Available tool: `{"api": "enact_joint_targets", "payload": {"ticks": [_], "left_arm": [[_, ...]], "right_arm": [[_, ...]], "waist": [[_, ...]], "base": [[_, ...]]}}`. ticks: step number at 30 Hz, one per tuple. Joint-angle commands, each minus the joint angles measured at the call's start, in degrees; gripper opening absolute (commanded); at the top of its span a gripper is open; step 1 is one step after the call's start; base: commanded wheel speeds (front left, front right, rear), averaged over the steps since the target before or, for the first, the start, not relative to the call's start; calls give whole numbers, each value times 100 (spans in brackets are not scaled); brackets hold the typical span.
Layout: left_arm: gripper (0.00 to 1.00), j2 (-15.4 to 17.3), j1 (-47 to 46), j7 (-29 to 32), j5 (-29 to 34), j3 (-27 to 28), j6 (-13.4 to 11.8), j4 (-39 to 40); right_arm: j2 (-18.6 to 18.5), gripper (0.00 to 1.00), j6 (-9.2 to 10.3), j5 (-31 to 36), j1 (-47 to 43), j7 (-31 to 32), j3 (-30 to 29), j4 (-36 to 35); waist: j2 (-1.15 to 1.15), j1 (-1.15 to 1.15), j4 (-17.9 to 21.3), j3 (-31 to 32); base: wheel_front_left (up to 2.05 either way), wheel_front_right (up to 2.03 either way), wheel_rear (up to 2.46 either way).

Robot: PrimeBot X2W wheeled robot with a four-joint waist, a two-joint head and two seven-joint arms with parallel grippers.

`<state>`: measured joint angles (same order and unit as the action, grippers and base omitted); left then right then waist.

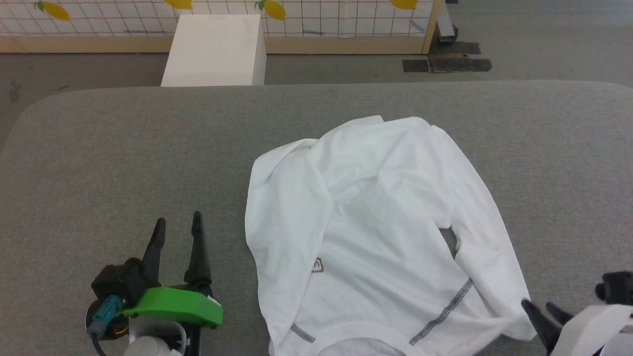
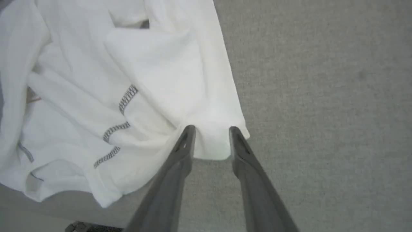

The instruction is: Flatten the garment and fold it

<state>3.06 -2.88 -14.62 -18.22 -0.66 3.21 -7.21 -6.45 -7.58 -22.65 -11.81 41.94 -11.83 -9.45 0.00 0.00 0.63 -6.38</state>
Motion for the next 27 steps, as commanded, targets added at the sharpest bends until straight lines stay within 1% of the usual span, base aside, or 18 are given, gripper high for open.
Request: {"api": "enact_joint_targets", "payload": {"ticks": [1, 4, 8, 9, 12, 13, 15, 17, 19, 21, 24, 27], "left_arm": [[100, 25, -8, 50, -8, 4, -4, -13], [100, 49, -188, 240, -62, -38, 19, 17], [100, 97, -752, 830, -99, -147, -9, -77], [100, 120, -964, 1111, -81, -199, -49, -170], [100, 115, -1652, 1827, -183, -381, -18, -449], [100, 121, -1908, 2205, -192, -489, -2, -655], [100, 130, -2344, 2889, -209, -634, -10, -1082], [100, 160, -2735, 3538, -213, -791, 24, -1524], [100, 213, -3072, 3958, -193, -854, -1, -1924], [100, 306, -3338, 4240, -101, -917, -52, -2277], [100, 387, -3597, 4445, -44, -936, -135, -2738], [100, 433, -3707, 4439, -71, -919, -122, -3052]], "right_arm": [[78, 100, 9, -161, 288, -281, -116, -148], [122, 100, 9, -202, 589, -845, -352, -369], [187, 100, 9, -141, 979, -1564, -848, -426], [213, 100, 9, -105, 1074, -1700, -989, -415], [295, 100, 9, 23, 1355, -1981, -1493, -321], [317, 100, 9, 133, 1474, -2068, -1687, -273], [341, 100, 9, 344, 1669, -2193, -1871, -207], [351, 100, 9, 373, 1818, -2233, -1921, -104], [354, 100, 9, 332, 1896, -2263, -1883, 22], [355, 100, 9, 264, 1955, -2328, -1806, 97], [356, 100, 9, 305, 1988, -2453, -1687, 138], [356, 100, 9, 443, 2002, -2553, -1615, 153]], "waist": [[0, 0, 49, 32], [0, 0, 56, 30], [0, 0, 32, -14], [0, 0, 25, -40], [0, 0, 33, -149], [0, 0, 47, -199], [0, 0, 95, -301], [0, 0, 158, -424], [0, 0, 235, -557], [0, 0, 316, -698], [0, 0, 421, -873], [0, 0, 477, -976]], "base": [[0, 0, 0], [0, 0, 0], [0, 0, 0], [0, 0, 0], [0, 0, 0], [0, 0, 0], [0, 0, 0], [0, 0, 0], [0, 0, 0], [0, 0, 0], [0, 0, 0], [0, 0, 0]]}}
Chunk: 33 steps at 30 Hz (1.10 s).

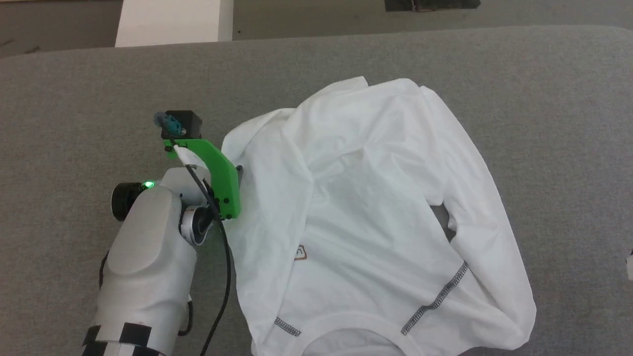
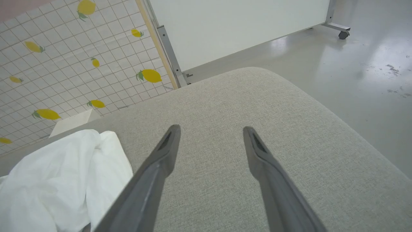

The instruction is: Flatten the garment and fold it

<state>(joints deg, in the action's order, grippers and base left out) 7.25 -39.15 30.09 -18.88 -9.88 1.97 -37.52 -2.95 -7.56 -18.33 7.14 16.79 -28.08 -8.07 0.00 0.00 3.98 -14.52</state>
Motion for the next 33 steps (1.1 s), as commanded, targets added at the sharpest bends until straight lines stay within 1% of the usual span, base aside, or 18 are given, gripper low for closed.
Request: {"api": "enact_joint_targets", "payload": {"ticks": [1, 2, 3, 5, 7, 11, 13, 16, 20, 21, 22, 24, 25, 27, 28, 29, 32, 33], "left_arm": [[100, -19, -94, -83, -83, 42, 28, -110], [100, -47, -104, -114, -135, 62, 44, -180], [89, -77, -122, -187, -180, 82, 53, -252], [0, -145, -144, -480, -342, 212, 64, -318], [0, -179, -179, -801, -475, 347, 70, -362], [0, -213, -318, -1555, -904, 842, 67, -287], [0, -129, -352, -1918, -1080, 1124, 47, -178], [0, 49, -262, -2262, -1304, 1514, -13, 18], [0, 331, 179, -2452, -1552, 2060, -272, 306], [0, 415, 541, -2478, -1683, 2346, -449, 482], [0, 451, 765, -2483, -1734, 2485, -550, 591], [0, 470, 1151, -2483, -1854, 2740, -714, 761], [0, 419, 1664, -2466, -2022, 3056, -921, 953], [0, 337, 1929, -2398, -2100, 3145, -998, 1068], [38, 271, 2019, -2356, -2157, 3164, -1001, 1144], [100, 236, 2083, -2343, -2166, 3164, -1016, 1203], [100, 136, 2219, -2469, -2233, 3189, -906, 1517], [100, 392, 2527, -3478, -1392, 2871, -692, 2198]], "right_arm": [[6, 100, 8, 16, 111, -65, 12, 34], [6, 100, 8, 43, 107, -83, 5, 40], [6, 100, 8, 78, 105, -99, -1, 45], [6, 100, 8, 132, 129, -153, 31, 39], [6, 100, 8, 148, 155, -187, 67, 54], [7, 100, 8, 205, 152, -200, 157, 96], [7, 100, 8, 211, 144, -205, 212, 140], [7, 100, 8, 213, 103, -210, 280, 224], [7, 100, 8, 181, 13, -210, 360, 334], [7, 100, 8, 161, -25, -231, 386, 378], [7, 100, 8, 151, -42, -240, 400, 398], [7, 100, 8, 141, -60, -257, 426, 424], [7, 100, 8, 132, -82, -277, 458, 463], [7, 100, 8, 124, -95, -296, 470, 500], [7, 100, 8, 126, -108, -297, 488, 522], [7, 100, 8, 128, -116, -300, 504, 537], [7, 100, 8, 122, -104, -285, 680, 583], [7, 100, 8, 87, 34, -150, 1126, 549]], "waist": [[0, 0, 139, -174], [0, 0, 126, -182], [0, 0, 99, -191], [0, 0, 52, -184], [0, 0, -9, -149], [0, 0, -178, -19], [0, 0, -259, 72], [0, 0, -390, 215], [0, 0, -555, 370], [0, 0, -611, 420], [0, 0, -639, 431], [0, 0, -672, 441], [0, 0, -700, 458], [0, 0, -721, 466], [0, 0, -736, 470], [0, 0, -745, 472], [0, 0, -740, 492], [0, 0, -724, 510]], "base": [[0, 0, 0], [0, 0, 0], [0, 0, 0], [0, 0, 0], [0, 0, 0], [0, 0, 0], [0, 0, 0], [0, 0, 0], [0, 0, 0], [0, 0, 0], [0, 0, 0], [0, 0, 0], [0, 0, 0], [0, 0, 0], [0, 0, 0], [0, 0, 0], [0, 0, 0], [0, 0, 0]]}}
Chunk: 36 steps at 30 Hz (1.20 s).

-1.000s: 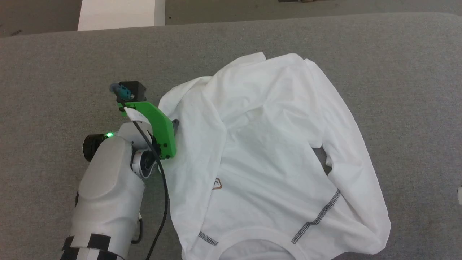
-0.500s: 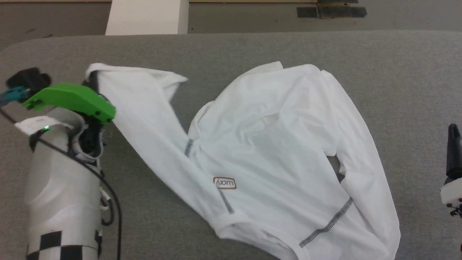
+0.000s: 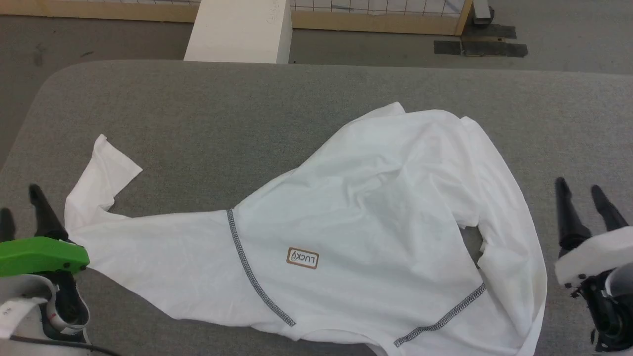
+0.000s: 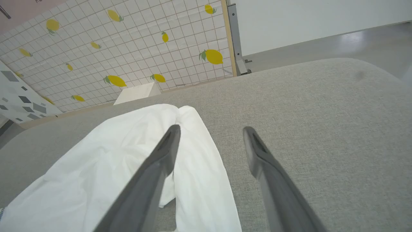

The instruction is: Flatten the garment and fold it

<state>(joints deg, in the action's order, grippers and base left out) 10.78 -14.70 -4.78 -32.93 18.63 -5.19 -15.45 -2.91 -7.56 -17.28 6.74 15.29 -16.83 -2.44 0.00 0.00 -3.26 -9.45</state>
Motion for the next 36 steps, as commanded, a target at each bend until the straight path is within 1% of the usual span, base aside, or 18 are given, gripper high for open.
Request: {"api": "enact_joint_targets", "payload": {"ticks": [1, 3, 4, 7, 9, 11, 13, 16, 21, 25, 26, 27, 28, 31, 33, 36], "left_arm": [[100, 46, 164, -320, 253, -97, 63, 176], [100, 115, 366, -707, 756, -403, 143, 440], [100, 124, 475, -798, 986, -568, 169, 539], [100, 142, 674, -918, 1491, -986, 253, 741], [100, 107, 786, -969, 1798, -1227, 247, 855], [100, 28, 824, -996, 1888, -1323, 266, 880], [100, -92, 845, -1009, 1917, -1398, 282, 872], [100, -223, 813, -1017, 1978, -1514, 330, 859], [100, -424, 691, -1020, 2063, -1632, 430, 956], [100, -541, 610, -1020, 2114, -1722, 519, 981], [100, -560, 595, -1020, 2119, -1719, 532, 990], [100, -584, 576, -1020, 2129, -1722, 546, 1005], [100, -603, 562, -1020, 2138, -1726, 552, 1018], [100, -660, 536, -1021, 2167, -1756, 582, 1066], [100, -691, 503, -1021, 2143, -1764, 614, 1085], [100, -719, 435, -1021, 2162, -1786, 653, 1089]], "right_arm": [[3, 100, 8, -13, 141, 72, 142, -27], [3, 100, 8, 26, 301, 298, 458, -13], [3, 100, 8, 68, 415, 499, 656, 33], [-60, 100, 8, 456, 811, 1105, 1270, 170], [-166, 100, 8, 696, 1207, 1673, 1718, 461], [-340, 100, 8, 1002, 1599, 2213, 2097, 794], [-528, 100, 8, 1319, 2003, 2613, 2485, 1148], [-701, 100, 8, 1581, 2514, 2919, 2862, 1715], [-770, 100, 8, 1632, 2982, 3144, 3268, 2557], [-868, 100, 8, 1345, 3036, 3436, 3628, 2999], [-896, 87, 8, 1259, 3061, 3498, 3678, 3041], [-948, 26, 8, 1156, 3113, 3539, 3735, 3064], [-990, 0, 8, 1074, 3175, 3521, 3762, 3066], [-1122, 0, 8, 898, 3475, 3398, 3750, 3060], [-1145, 0, 8, 811, 3729, 3260, 3596, 3091], [-1194, 0, 8, 865, 4215, 3075, 3410, 3176]], "waist": [[0, 0, -8, 5], [0, 0, -23, 4], [0, 0, -37, -7], [0, 0, -103, -90], [0, 0, -143, -169], [0, 0, -193, -270], [0, 0, -263, -366], [0, 0, -381, -553], [0, 0, -585, -912], [0, 0, -715, -1073], [0, 0, -729, -1100], [0, 0, -755, -1146], [0, 0, -772, -1168], [0, 0, -842, -1237], [0, 0, -918, -1281], [0, 0, -1044, -1353]], "base": [[0, 0, 0], [0, 0, 0], [0, 0, 0], [0, 0, 0], [0, 0, 0], [0, 0, 0], [0, 0, 0], [0, 0, 0], [0, 0, 0], [0, 0, 0], [0, 0, 0], [0, 0, 0], [0, 0, 0], [0, 0, 0], [0, 0, 0], [0, 0, 0]]}}
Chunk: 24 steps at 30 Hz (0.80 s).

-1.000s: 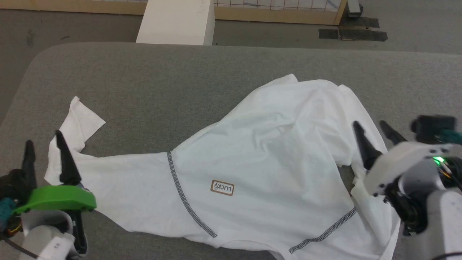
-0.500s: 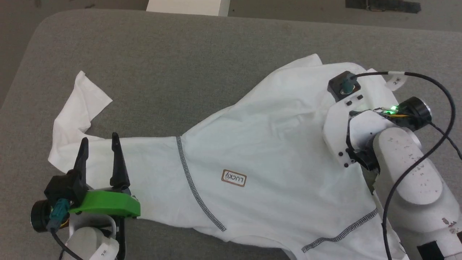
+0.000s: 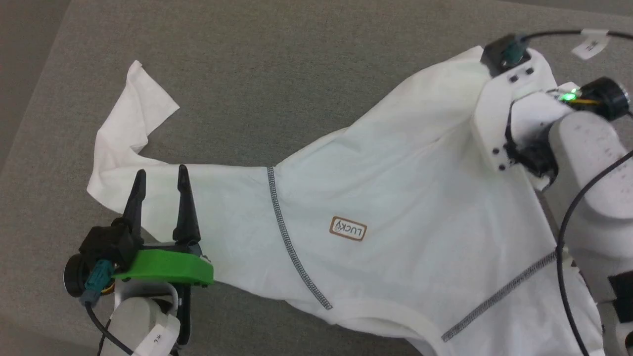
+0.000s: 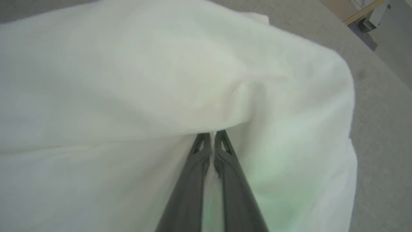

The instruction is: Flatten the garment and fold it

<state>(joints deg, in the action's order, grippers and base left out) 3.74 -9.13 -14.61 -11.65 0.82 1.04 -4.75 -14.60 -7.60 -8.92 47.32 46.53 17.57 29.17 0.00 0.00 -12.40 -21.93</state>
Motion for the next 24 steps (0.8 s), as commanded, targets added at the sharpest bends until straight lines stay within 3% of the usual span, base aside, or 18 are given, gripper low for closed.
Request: {"api": "enact_joint_targets", "payload": {"ticks": [1, 13, 14, 15, 16, 24], "left_arm": [[100, -23, -154, -39, 39, -13, 47, 18], [100, -76, -315, -39, 9, -67, 120, -56], [100, -78, -314, -39, 5, -65, 120, -68], [100, -79, -310, -39, 4, -64, 120, -82], [100, -80, -303, -39, 6, -62, 119, -100], [100, -84, -214, -39, 54, 16, 104, -122]], "right_arm": [[-14, 0, 11, 64, 364, -124, -120, 59], [350, 0, 11, 1111, 2001, -1289, -920, 739], [400, 6, 11, 1170, 2014, -1266, -947, 873], [444, 71, 11, 1185, 2011, -1241, -963, 979], [494, 100, 11, 1173, 2004, -1275, -992, 1072], [685, 100, 11, 710, 1836, -2430, -1181, 1076]], "waist": [[0, 0, -181, -137], [0, 0, -524, -417], [0, 0, -528, -408], [0, 0, -526, -390], [0, 0, -519, -355], [0, 0, -242, 102]], "base": [[0, 0, 0], [0, 0, 0], [0, 0, 0], [0, 0, 0], [0, 0, 0], [0, 0, 0]]}}
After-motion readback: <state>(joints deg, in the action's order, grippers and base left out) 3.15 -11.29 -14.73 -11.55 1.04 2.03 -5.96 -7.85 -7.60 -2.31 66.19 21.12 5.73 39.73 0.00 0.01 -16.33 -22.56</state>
